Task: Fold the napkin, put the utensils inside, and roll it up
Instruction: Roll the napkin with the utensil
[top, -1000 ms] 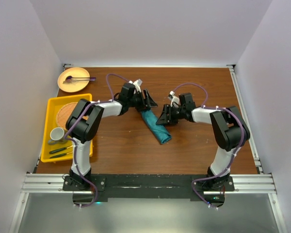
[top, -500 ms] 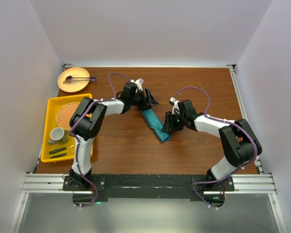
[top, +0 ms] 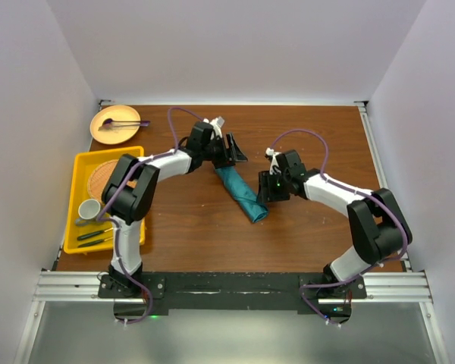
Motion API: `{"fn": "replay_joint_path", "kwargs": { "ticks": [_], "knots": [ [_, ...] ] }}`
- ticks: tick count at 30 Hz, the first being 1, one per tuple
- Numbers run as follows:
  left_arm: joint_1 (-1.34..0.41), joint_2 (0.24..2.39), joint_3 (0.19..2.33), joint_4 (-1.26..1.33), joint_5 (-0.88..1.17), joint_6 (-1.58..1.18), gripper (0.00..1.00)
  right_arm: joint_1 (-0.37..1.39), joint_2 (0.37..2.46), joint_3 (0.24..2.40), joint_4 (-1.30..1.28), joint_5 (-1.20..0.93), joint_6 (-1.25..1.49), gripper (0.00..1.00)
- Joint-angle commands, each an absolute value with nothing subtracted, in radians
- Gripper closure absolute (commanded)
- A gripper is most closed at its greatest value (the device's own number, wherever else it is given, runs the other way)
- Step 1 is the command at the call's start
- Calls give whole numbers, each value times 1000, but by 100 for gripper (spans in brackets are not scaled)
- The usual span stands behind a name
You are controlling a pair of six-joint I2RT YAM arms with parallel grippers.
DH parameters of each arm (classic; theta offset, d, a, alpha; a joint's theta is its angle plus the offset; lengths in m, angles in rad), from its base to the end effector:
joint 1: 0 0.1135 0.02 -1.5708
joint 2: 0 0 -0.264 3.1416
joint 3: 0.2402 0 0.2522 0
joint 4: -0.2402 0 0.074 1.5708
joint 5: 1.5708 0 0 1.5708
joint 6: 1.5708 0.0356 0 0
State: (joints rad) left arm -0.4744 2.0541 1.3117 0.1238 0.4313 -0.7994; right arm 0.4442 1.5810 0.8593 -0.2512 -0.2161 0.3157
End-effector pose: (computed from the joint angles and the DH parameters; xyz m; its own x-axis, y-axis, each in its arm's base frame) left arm 0.3938 -0.2190 0.1642 -0.8743 -0.2831 -0.3941 0.1307 0.6448 -0.7531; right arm 0.2743 0.1390 0.1708 -0.8736 -0.0799 -0.4801 -0.2709 0.8993 0.3432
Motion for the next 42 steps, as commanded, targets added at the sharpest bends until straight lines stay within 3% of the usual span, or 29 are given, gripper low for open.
{"fn": "replay_joint_path", "kwargs": {
  "ticks": [1, 19, 32, 42],
  "knots": [
    [-462, 1927, 1339, 106, 443, -776, 32, 459, 1523, 953, -334, -215, 294, 45],
    [-422, 2094, 1376, 38, 391, -747, 35, 492, 1539, 813, -196, -298, 387, 55],
    [-422, 1905, 1410, -58, 397, -701, 34, 568, 1424, 839, -351, -144, 371, 56],
    [-425, 1681, 1275, -41, 518, -701, 34, 566, 1494, 796, -325, -35, 403, 70]
  ]
}}
